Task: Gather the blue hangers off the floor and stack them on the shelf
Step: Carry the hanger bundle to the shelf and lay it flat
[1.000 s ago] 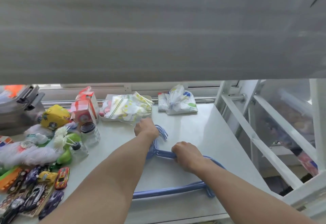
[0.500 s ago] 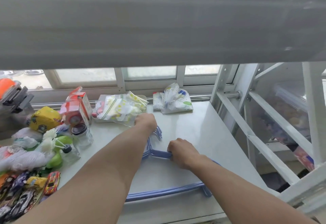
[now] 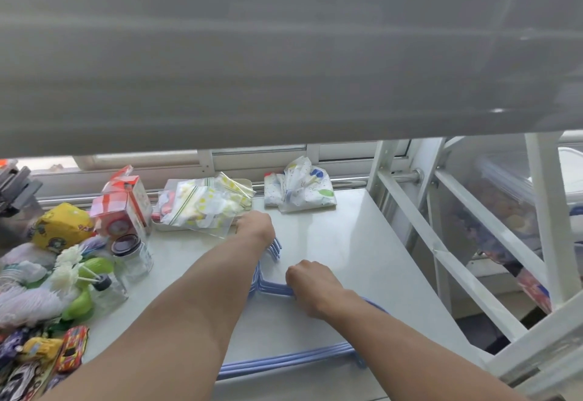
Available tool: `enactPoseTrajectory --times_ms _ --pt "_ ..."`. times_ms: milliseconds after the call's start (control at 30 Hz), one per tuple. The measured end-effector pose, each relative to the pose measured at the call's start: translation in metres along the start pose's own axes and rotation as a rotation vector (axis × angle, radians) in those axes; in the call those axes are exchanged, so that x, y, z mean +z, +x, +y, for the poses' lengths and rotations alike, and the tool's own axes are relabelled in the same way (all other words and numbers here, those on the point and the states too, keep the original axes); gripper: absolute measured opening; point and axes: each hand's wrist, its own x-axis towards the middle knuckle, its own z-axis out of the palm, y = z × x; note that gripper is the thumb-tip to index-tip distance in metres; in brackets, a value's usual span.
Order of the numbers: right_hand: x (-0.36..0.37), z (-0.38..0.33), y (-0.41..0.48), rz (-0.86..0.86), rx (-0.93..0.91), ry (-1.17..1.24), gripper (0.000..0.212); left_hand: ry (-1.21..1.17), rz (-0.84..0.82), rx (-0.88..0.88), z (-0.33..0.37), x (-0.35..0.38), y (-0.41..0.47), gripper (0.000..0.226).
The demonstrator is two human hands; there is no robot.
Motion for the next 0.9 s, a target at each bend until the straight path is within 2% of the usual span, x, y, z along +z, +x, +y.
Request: enactPoseTrajectory --times_ms 100,267,533,600,700,800,900 --pt "0.000 0.002 0.000 0.005 -0.010 -0.015 0.026 -0.014 -0.002 -0.006 0.001 -0.001 0.001 0.040" --pt "-0.003 0.005 0.004 -0.025 -0.014 0.009 0.016 -0.048 -0.021 -0.031 -0.004 -0.002 0.001 0.039" --pt "-0.003 0.006 0.007 -0.042 -0.026 0.014 0.016 -0.026 -0.024 -0.050 -0.004 0.000 -0.002 0.038" --pt "-0.002 0.007 0.007 -0.051 -0.026 0.012 0.017 -0.087 -0.079 -0.082 -0.008 -0.003 -0.004 0.034" --pt "-0.004 0.007 0.007 -0.057 -0.021 0.012 0.019 -0.276 -0.229 -0.105 -0.023 -0.018 -0.017 0.044" --pt "-0.004 0.009 0.007 -0.067 -0.027 0.010 0.020 -0.421 -0.352 -0.086 -0.058 -0.029 -0.036 0.054" --pt "-0.005 0.006 0.006 -0.072 -0.015 0.035 0.020 -0.527 -0.432 -0.015 -0.101 -0.030 -0.067 0.054"
